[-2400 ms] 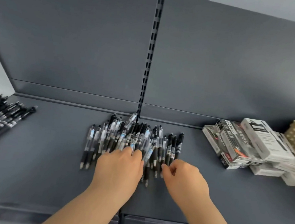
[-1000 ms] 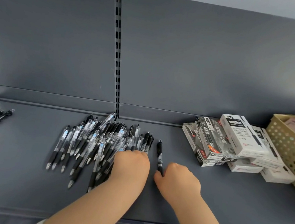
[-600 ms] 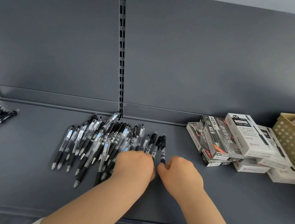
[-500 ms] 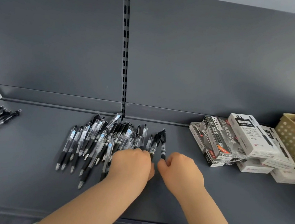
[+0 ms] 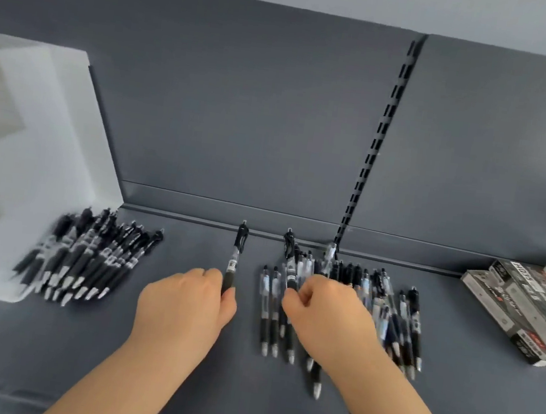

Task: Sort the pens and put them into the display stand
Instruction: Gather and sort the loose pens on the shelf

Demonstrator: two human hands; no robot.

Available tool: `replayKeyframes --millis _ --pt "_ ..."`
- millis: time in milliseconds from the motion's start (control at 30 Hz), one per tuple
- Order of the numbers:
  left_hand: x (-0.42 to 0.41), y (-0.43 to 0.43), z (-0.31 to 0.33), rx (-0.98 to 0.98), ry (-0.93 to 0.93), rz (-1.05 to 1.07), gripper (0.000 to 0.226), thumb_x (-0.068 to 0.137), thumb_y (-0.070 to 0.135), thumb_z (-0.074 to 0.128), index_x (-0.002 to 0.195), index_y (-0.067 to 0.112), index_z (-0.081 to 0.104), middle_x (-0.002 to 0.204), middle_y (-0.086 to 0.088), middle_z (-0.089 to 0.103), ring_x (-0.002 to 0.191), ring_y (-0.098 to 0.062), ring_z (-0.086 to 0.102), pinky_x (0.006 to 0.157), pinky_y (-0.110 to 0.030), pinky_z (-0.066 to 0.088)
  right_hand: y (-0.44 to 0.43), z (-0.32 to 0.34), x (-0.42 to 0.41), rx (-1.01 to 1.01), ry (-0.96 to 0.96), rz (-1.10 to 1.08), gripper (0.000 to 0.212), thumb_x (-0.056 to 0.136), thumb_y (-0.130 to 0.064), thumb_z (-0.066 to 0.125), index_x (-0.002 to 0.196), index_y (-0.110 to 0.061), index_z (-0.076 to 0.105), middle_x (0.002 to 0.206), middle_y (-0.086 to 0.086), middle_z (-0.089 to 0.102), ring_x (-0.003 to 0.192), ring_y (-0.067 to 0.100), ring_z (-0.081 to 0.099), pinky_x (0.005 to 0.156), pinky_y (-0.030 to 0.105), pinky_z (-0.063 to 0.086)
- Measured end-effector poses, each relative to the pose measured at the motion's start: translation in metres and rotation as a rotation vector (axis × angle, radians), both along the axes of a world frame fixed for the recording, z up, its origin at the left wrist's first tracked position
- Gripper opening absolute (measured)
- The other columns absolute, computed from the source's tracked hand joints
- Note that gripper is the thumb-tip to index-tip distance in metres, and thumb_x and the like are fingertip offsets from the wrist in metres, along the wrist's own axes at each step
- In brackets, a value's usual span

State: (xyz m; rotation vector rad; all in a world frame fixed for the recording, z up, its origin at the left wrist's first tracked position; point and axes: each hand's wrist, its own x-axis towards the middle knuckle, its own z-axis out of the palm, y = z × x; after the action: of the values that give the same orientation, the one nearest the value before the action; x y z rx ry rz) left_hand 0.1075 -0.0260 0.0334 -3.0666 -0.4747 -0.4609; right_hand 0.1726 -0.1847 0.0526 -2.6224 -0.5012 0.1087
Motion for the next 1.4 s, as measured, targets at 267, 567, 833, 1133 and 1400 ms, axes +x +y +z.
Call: replayKeyframes --millis 267,567,833,1133,1400 --pt "-0.051 0.135 -0.002 0.000 0.037 0.126 0.029 0.096 0.048 0.027 0.079 0.027 0.039 0.070 0.007 0.045 0.062 -0.012 0.043 0.045 -0.025 0.023 0.155 -0.002 -0.039 0.002 0.059 0.059 0.031 0.090 -0.040 0.043 0.082 -0.013 0.056 0.079 0.002 0.065 0.067 0.020 0.053 0.059 0.027 0.042" --pt "-0.062 0.212 0.002 -0.048 0.096 0.100 0.027 0.098 0.042 0.027 0.082 0.025 0.038 0.074 0.008 0.040 0.068 -0.013 0.042 0.057 -0.027 0.029 0.258 -0.014 -0.053 0.014 0.095 0.036 0.026 0.089 -0.036 0.041 0.075 -0.015 0.049 0.075 0.000 0.059 0.062 0.020 0.049 0.055 0.027 0.040" --pt "-0.061 0.226 -0.005 -0.094 0.123 0.041 0.030 0.098 0.047 0.028 0.090 0.022 0.043 0.083 0.007 0.043 0.073 -0.015 0.040 0.062 -0.026 0.034 0.277 -0.034 -0.055 -0.056 0.066 -0.037 0.038 0.094 -0.050 0.035 0.078 -0.017 0.044 0.075 -0.001 0.055 0.063 0.020 0.047 0.050 0.026 0.035" --pt "-0.057 0.220 0.002 -0.015 0.105 -0.053 0.029 0.099 0.044 0.024 0.098 0.023 0.044 0.084 0.009 0.040 0.076 -0.012 0.043 0.058 -0.025 0.030 0.261 -0.033 -0.062 -0.072 0.049 -0.093 0.035 0.095 -0.047 0.036 0.084 -0.016 0.049 0.087 0.002 0.063 0.071 0.021 0.055 0.062 0.028 0.044" --pt "-0.045 0.179 0.002 -0.014 0.096 -0.213 0.028 0.100 0.041 0.025 0.104 0.022 0.046 0.100 0.006 0.053 0.092 -0.014 0.054 0.061 -0.025 0.033 0.216 -0.034 -0.061 -0.079 0.000 -0.160 0.038 0.095 -0.049 0.037 0.094 -0.015 0.055 0.088 0.001 0.064 0.079 0.023 0.060 0.065 0.029 0.045"
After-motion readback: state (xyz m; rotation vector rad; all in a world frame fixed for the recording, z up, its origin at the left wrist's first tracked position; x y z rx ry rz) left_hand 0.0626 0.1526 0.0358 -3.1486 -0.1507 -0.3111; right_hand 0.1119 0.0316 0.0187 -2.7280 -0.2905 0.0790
